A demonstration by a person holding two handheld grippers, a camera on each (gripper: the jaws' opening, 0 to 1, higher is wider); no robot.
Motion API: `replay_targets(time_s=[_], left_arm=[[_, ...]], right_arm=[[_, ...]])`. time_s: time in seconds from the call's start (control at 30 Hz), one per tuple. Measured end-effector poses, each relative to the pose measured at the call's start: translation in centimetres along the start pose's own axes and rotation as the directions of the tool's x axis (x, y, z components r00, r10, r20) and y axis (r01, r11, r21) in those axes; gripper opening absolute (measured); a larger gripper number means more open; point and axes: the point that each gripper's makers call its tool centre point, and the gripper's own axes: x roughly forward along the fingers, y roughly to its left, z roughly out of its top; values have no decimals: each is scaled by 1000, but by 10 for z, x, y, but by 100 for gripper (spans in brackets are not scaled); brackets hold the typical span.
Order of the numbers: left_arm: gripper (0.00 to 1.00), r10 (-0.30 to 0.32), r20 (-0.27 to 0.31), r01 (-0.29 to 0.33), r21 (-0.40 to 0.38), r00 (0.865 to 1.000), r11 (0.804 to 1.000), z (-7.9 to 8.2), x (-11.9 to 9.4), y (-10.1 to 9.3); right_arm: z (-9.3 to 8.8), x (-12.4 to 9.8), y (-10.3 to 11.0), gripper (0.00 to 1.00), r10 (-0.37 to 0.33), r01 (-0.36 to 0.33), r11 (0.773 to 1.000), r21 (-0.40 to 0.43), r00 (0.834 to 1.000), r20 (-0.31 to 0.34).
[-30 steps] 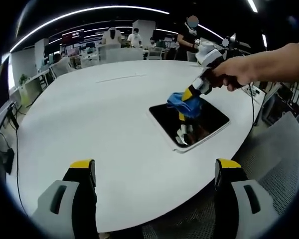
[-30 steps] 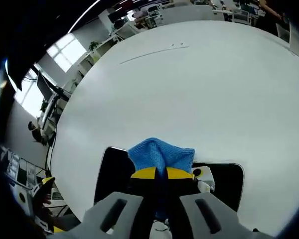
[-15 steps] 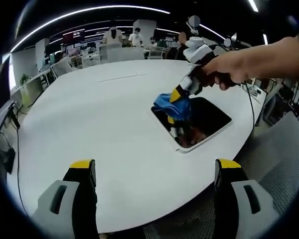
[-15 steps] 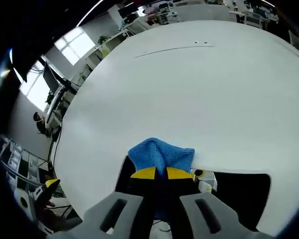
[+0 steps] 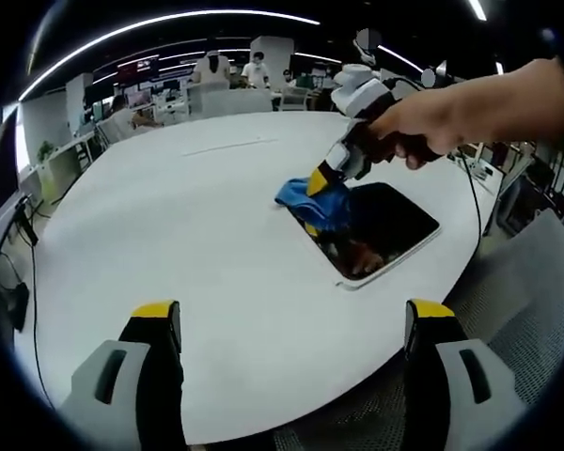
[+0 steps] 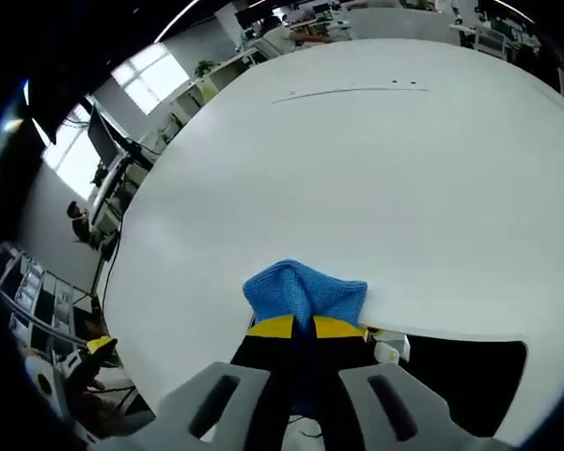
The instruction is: Wipe the mirror surface with the cleaning cloth until all visible marks leave the cleaned area.
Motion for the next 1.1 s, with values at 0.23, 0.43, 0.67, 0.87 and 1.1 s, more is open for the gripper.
replay_targets(time_s=[0.23,0.43,0.67,0.87,1.1], left_arm=[[98,38,46,-39,9,998,999,10,-2,11],[98,30,37,-31,33,999,999,11,1,12],[96,33,32,-34,35,999,999,7,1,18],[96,28,23,-29,42,999,999,4,3,20],[96,20,23,-21,45,1000,999,3,4,20]], right_arm=[[-3,-5,3,0,14,-14,1000,12,1000,6],[-6,-2,5,0,-7,7,1000,9,1000,4],[-12,-1,9,0,-11,11,1000,9,1000,-4],[-18,-1,13,0,1,-1,1000,22,1000,-8],[-29,-3,19,0,19,-19,999,38,1000,-6]])
